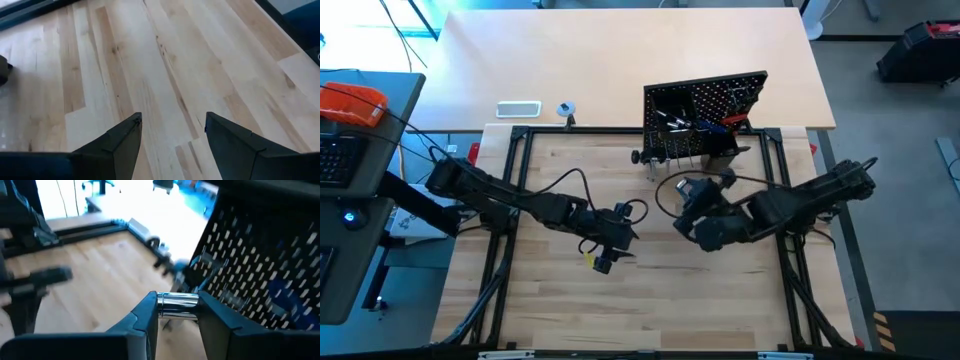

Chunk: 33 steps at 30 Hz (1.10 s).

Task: Hang tools onto peg board
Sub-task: Hang the silver socket onto the pegboard

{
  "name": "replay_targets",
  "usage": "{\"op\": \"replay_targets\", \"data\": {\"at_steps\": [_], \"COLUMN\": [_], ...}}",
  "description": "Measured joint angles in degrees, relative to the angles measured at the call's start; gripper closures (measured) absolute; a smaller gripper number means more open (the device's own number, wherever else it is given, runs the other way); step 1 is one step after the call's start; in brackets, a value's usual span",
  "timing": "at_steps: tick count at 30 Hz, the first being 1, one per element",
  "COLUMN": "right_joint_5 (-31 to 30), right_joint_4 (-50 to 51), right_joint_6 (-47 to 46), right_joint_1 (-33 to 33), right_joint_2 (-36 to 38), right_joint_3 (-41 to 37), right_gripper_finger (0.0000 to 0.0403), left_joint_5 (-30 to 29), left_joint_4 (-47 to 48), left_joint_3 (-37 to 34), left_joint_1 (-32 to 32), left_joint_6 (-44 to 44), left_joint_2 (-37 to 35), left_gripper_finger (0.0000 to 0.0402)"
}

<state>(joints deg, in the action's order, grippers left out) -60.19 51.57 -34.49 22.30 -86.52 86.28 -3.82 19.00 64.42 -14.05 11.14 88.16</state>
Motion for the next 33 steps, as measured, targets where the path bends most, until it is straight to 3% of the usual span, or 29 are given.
{"op": "replay_targets", "data": {"at_steps": [9,14,21,24,28,33], "right_joint_5": [-7.2,-6.7,2.7,6.2,15.3,20.7], "right_joint_4": [-0.3,-3.7,-13.0,-13.2,-12.7,-10.3], "right_joint_6": [17.3,27.4,40.6,41.0,38.9,35.5], "right_joint_1": [-1.3,-5.5,-14.7,-19.2,-24.7,-29.5], "right_joint_2": [0.0,0.0,0.0,0.0,0.0,0.0], "right_joint_3": [11.7,16.2,20.2,21.1,21.4,20.7], "right_gripper_finger": [0.0304,0.0304,0.0304,0.0304,0.0304,0.0304], "left_joint_5": [-1.3,-1.4,-1.4,-1.4,-1.3,-1.3], "left_joint_4": [-3.1,-4.4,-6.3,-7.0,-6.9,-6.9], "left_joint_3": [0.0,0.0,0.0,0.0,0.0,0.0], "left_joint_1": [-1.5,-1.5,-1.7,-1.8,-1.9,-2.2], "left_joint_6": [-0.1,-0.9,-1.9,-2.1,-2.6,-2.7], "left_joint_2": [0.0,0.0,0.0,0.0,0.0,0.0], "left_gripper_finger": [0.0190,0.0190,0.0190,0.0190,0.0190,0.0190]}}
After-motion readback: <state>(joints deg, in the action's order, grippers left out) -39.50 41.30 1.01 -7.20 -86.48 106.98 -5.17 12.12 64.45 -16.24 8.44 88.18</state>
